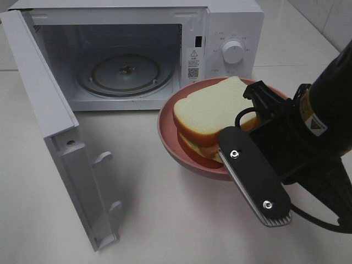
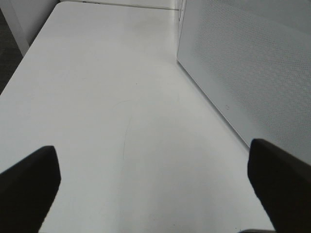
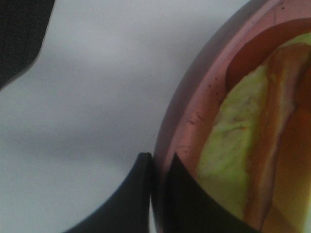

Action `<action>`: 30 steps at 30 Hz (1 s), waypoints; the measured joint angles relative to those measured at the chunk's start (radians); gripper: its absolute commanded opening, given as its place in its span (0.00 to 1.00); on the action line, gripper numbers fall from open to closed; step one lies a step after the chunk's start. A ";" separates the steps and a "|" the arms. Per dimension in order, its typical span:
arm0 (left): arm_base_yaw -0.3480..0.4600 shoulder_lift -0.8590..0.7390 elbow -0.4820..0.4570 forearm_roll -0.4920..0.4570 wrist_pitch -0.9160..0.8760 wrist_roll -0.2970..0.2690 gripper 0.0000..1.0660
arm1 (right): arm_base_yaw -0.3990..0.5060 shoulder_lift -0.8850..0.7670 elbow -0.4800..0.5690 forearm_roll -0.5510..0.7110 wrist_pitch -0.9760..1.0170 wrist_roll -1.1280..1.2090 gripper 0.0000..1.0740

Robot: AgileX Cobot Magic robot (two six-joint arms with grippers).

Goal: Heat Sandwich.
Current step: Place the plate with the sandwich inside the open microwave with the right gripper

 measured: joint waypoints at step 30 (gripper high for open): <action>0.000 0.000 0.000 0.000 0.000 0.000 0.94 | -0.240 0.000 0.002 0.256 -0.121 -0.623 0.00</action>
